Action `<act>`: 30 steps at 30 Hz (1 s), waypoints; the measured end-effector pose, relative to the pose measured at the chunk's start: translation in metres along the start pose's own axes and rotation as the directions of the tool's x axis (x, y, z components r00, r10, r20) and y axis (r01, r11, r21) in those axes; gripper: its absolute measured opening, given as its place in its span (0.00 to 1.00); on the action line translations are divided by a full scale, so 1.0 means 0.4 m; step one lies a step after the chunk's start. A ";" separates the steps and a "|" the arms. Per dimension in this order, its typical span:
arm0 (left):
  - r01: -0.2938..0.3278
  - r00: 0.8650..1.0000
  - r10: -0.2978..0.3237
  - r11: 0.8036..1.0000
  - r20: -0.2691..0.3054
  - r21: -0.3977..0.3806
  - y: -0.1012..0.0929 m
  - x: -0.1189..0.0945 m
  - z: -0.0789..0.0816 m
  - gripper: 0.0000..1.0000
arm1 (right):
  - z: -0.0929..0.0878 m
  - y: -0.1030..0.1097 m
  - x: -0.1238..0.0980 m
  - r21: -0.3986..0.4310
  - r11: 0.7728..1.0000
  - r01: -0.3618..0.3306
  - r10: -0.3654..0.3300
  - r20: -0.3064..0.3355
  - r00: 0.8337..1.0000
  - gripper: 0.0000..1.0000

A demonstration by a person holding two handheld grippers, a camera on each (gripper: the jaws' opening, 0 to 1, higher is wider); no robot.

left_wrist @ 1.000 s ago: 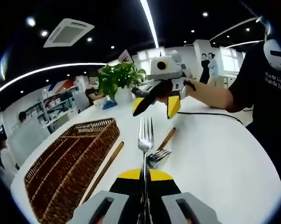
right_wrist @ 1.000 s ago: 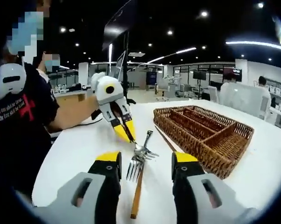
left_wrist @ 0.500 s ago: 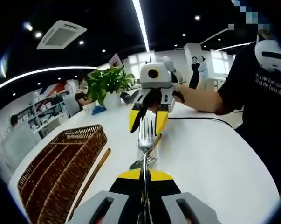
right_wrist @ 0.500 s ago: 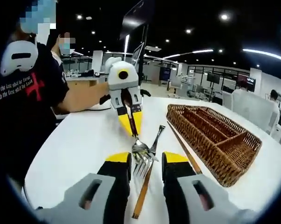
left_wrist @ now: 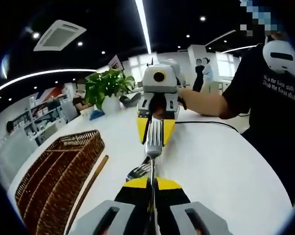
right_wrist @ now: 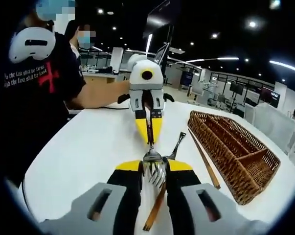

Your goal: Arrange the knives, forks, and spoons in their matching storage slots by inserting each utensil handle-first until every utensil is classified and aligned in the correct compartment

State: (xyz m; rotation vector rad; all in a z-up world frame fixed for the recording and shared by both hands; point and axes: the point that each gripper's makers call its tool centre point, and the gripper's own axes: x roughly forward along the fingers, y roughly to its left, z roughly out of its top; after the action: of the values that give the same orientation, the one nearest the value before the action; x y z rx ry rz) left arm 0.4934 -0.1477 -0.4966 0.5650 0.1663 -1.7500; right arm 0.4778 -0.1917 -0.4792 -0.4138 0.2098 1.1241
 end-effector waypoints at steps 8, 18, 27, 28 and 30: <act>0.003 1.000 -0.003 1.000 -0.013 0.011 -0.005 0.012 -0.004 0.03 | 0.010 0.008 -0.001 0.030 0.999 -0.020 0.019 0.019 1.000 0.17; -0.003 1.000 0.004 0.999 -0.031 0.038 0.001 0.040 -0.013 0.03 | 0.013 0.012 0.000 0.035 0.999 -0.023 0.022 0.016 1.000 0.17; -0.032 0.999 0.031 0.998 0.011 0.056 0.007 0.019 0.016 0.03 | 0.016 0.003 -0.008 0.067 0.998 -0.013 0.010 0.034 0.999 0.17; -0.032 0.999 0.032 0.998 0.010 0.061 0.005 0.019 0.017 0.02 | 0.012 0.002 -0.006 0.063 0.998 -0.010 0.008 0.027 1.000 0.17; -0.024 1.000 0.024 0.998 0.001 0.060 0.001 0.021 0.014 0.02 | 0.003 0.003 -0.001 0.059 0.998 -0.008 0.008 0.010 1.000 0.17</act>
State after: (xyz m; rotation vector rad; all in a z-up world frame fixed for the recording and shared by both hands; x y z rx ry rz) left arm 0.4909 -0.1573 -0.4953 0.6087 0.1065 -1.7359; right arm 0.4764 -0.1911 -0.4783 -0.3556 0.2356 1.1249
